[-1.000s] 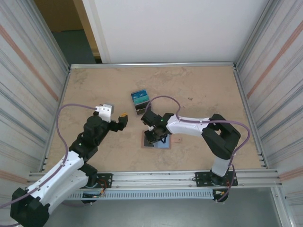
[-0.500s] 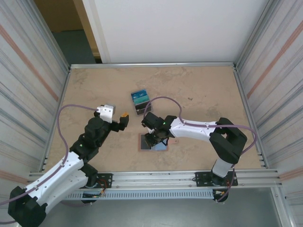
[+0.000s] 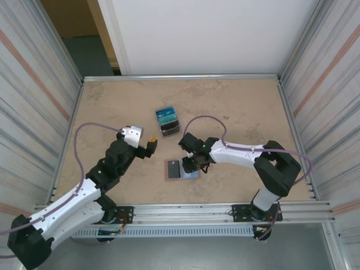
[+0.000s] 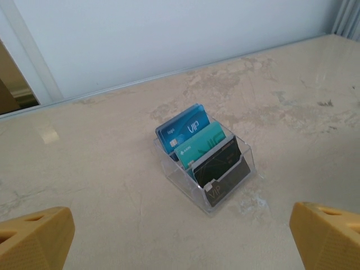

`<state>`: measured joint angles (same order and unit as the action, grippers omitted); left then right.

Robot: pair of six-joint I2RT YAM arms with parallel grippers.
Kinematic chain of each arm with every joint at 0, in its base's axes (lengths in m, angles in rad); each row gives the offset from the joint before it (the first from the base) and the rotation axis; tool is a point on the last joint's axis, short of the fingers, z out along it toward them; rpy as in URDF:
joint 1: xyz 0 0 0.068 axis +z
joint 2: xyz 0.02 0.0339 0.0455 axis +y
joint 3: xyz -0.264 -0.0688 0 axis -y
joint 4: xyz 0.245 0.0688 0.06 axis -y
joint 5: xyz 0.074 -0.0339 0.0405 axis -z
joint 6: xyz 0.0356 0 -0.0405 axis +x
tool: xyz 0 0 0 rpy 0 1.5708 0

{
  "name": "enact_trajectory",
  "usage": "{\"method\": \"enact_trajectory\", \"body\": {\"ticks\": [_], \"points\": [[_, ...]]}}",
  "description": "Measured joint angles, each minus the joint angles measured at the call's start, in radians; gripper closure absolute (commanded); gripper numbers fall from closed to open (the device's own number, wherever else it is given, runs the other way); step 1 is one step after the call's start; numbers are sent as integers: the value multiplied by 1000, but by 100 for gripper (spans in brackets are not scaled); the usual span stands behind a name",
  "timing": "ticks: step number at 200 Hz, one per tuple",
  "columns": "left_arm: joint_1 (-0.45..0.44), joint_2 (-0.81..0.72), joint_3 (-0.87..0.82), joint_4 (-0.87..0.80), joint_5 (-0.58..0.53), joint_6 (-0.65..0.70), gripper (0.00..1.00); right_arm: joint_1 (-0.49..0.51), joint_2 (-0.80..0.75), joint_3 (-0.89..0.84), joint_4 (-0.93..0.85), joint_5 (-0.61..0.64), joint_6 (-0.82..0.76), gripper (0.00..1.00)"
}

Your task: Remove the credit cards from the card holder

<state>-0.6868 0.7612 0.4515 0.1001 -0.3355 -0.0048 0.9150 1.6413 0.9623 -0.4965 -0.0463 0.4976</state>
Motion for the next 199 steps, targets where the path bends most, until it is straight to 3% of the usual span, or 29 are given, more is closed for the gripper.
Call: {"method": "enact_trajectory", "body": {"ticks": [106,158,199], "points": [[-45,88,74,-114,-53,35,1,-151,4,-31,52,-51,10,69],[-209,174,78,-165,-124,68,1,-246,-167,-80,19,-27,24,75],[-316,336,79,-186,-182,82,1,-280,-277,-97,18,-103,58,73]]}}
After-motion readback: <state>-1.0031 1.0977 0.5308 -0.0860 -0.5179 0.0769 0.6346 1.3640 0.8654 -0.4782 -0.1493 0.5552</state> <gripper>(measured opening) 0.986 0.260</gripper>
